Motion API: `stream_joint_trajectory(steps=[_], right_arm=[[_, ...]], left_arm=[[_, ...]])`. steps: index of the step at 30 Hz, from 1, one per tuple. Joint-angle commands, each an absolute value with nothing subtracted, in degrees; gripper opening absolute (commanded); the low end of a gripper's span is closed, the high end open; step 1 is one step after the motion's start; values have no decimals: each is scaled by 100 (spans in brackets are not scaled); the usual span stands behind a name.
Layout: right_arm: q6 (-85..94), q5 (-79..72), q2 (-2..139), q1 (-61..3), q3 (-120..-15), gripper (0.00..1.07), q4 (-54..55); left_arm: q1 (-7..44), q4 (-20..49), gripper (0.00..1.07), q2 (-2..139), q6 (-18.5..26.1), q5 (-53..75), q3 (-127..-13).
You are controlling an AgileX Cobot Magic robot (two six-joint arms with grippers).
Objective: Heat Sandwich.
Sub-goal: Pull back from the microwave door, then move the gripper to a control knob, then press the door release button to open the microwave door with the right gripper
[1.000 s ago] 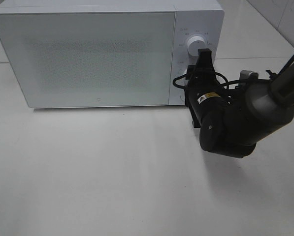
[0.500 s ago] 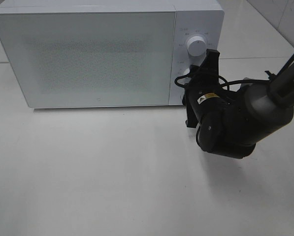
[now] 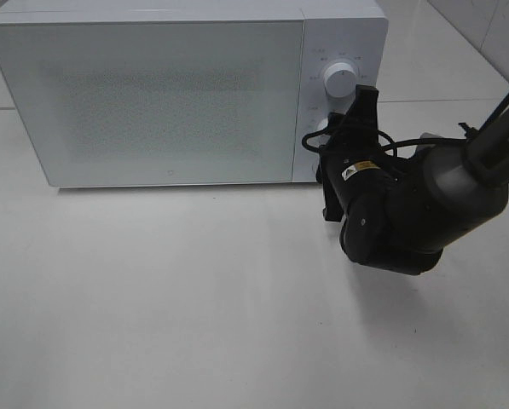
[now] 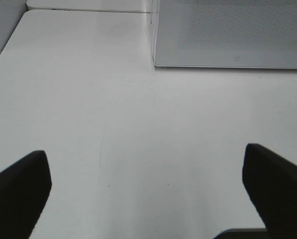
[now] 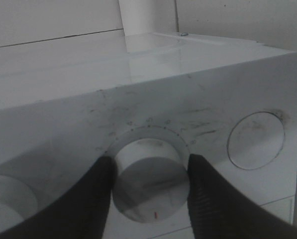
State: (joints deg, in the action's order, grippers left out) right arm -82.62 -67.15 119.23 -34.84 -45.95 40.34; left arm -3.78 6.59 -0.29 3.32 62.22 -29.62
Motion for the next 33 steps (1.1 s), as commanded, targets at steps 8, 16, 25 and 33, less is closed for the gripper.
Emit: stream_joint_trajectory(steps=[8,16,25,33], right_arm=[[-8067,-7059,11797,-3484,-4670,48,3793],[-7924,-6944,11717,-3489,-4498,67,3741],[-7764,-6721,11327,-3489,-3879,69,3300],[-7557,-6578,10863,-3484,-3323,69,2888]], left_arm=[[-395,705,98,-120,304,6154,-2956],[-395,705,98,-120,304,6154,-2956],[-395,705,98,-120,304,6154,-2956],[-395,705,98,-120,304,6154,-2956]])
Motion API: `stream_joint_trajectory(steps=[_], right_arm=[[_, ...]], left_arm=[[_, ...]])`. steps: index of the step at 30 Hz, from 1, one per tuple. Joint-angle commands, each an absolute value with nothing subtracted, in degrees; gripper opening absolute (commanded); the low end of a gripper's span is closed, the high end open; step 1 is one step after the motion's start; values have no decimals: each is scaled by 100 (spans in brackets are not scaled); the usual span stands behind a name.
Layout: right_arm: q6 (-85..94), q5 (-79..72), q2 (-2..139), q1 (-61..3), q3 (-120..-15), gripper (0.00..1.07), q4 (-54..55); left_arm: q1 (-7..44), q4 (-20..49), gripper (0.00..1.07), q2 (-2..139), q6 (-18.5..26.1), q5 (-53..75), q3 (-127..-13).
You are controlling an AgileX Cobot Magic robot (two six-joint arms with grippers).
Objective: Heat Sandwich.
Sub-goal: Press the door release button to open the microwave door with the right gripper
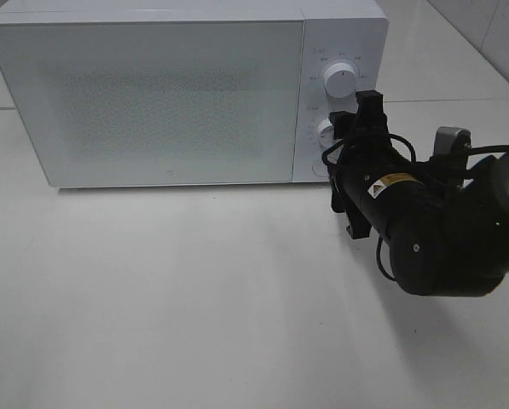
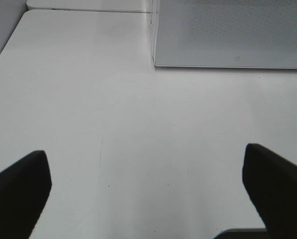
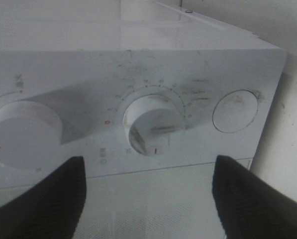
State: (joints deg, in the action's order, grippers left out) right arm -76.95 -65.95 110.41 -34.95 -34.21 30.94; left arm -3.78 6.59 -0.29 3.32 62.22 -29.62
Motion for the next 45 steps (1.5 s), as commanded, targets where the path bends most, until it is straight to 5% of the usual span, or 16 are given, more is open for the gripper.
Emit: stream_joint_trajectory(steps=[1,18,31,45], right_arm=[[-7391,-6537,10703,-3484,-3174,69,2716],[-3570,-3730,9121,-3369,-2905,69,2452],[-493,-716,7913,-2538,-2905,69,2384],[241,2126,6589,-2521,-3042,69,1432]], left_arm=[[-395,705,98,-120,304,6154,-2956],[-395,705,98,-120,304,6154,-2956],[-395,705,98,-120,304,6154,-2956],[-395,705,98,-120,304,6154,-2956]])
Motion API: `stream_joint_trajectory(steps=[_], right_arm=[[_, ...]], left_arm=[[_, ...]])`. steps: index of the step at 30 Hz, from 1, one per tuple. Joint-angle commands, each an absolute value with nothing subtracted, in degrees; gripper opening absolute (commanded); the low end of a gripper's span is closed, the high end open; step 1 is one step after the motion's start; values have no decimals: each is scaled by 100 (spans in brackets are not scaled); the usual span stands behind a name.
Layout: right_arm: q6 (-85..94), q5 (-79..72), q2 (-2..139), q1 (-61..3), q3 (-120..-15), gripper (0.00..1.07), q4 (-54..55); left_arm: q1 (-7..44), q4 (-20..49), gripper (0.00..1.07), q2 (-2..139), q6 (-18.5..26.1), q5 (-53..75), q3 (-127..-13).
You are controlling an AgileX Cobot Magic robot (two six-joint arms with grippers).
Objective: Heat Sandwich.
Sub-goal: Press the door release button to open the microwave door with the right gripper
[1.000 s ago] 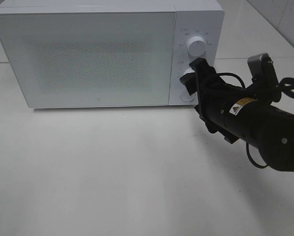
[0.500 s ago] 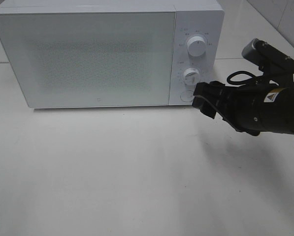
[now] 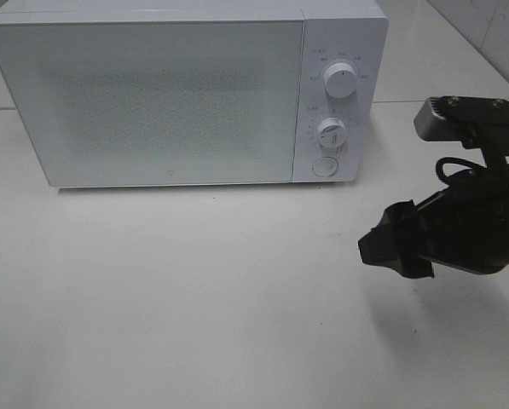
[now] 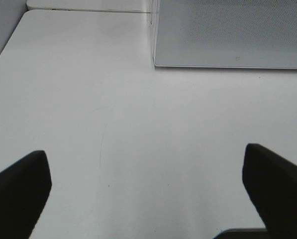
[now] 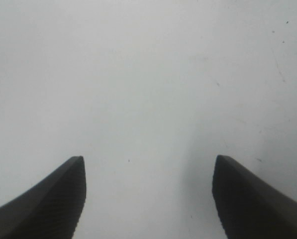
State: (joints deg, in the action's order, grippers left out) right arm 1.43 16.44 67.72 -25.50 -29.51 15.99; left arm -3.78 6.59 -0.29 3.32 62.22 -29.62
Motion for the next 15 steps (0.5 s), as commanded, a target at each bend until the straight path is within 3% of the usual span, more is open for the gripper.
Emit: stream_joint_trajectory(steps=[1,6,15], right_arm=[[241,2126,6589,-2521,-3042,69,1432],[241,3925,5747,-2521,-3673,69,1152],[309,5157,4584,-2521,-4171,69,900]], left_arm=[[-395,705,98,-120,304,6154,-2956],[-395,705,98,-120,304,6154,-2956],[-395,705,98,-120,304,6154,-2956]])
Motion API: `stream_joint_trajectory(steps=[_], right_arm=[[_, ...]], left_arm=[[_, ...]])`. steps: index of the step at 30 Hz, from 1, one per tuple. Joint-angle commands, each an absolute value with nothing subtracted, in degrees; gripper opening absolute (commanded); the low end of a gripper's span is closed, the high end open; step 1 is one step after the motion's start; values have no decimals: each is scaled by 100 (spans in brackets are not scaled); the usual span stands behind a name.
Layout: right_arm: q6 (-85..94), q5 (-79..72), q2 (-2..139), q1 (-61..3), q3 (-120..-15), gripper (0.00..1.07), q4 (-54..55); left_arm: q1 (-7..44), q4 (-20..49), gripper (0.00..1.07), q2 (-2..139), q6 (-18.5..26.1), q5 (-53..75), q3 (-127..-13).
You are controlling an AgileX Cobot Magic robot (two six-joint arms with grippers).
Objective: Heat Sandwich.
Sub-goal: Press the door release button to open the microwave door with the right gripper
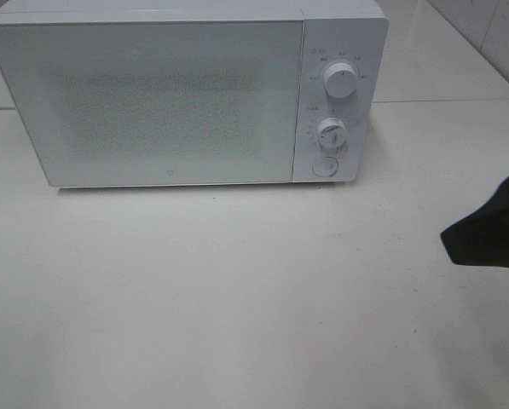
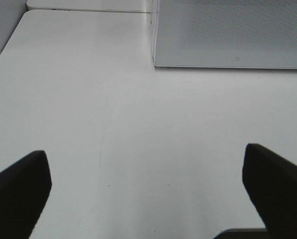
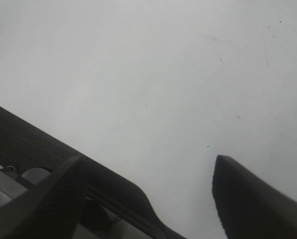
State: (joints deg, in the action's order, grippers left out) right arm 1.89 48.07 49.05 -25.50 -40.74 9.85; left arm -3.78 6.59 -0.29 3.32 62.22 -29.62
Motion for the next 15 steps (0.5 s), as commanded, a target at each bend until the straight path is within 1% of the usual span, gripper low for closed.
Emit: stream_joint_trajectory(steps=[1,7,15], right_arm=[[309,5243,4429,-2521,-4171,69,894],[309,5678,3724,-2521,-4171,69,802],[309,6343,2418,-2515,-4154,69,241]], left_arm=[[-395,705,98,-120,304,6154,-2956],[-395,705,98,-120,304,6154,-2956],[-395,705,98,-120,304,6154,-2956]])
